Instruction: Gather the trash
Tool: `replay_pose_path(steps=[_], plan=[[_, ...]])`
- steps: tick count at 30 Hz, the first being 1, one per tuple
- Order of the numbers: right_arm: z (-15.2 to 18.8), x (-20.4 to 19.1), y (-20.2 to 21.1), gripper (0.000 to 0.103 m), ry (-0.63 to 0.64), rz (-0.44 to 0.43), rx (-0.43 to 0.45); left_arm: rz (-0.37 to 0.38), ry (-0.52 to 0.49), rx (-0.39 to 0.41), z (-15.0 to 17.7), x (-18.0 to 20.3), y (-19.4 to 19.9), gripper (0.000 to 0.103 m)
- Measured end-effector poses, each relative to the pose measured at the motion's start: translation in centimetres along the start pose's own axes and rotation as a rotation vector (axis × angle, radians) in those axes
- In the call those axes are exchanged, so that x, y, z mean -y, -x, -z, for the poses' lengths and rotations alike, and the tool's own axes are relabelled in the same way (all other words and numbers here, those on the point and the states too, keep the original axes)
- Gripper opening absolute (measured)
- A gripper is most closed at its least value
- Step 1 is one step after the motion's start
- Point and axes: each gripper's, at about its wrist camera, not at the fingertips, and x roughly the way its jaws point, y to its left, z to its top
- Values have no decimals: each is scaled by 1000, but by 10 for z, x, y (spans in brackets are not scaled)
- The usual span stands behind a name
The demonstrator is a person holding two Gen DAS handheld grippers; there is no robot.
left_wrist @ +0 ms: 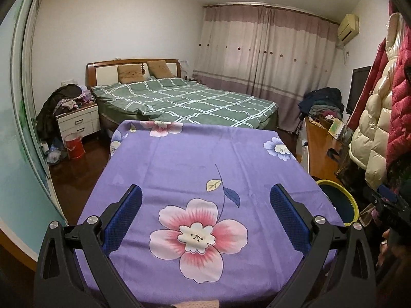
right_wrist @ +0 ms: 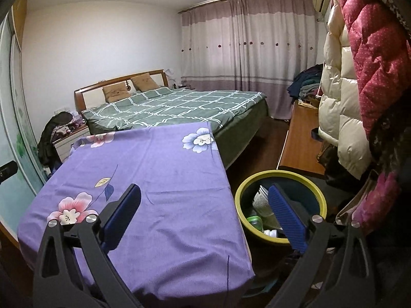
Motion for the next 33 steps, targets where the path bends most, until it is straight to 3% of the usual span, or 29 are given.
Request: replay_pose_path(steps=[33], plan=[[1,-6,-6,95,-2,-19,-13,7,-13,-16,2,11,-6,98]])
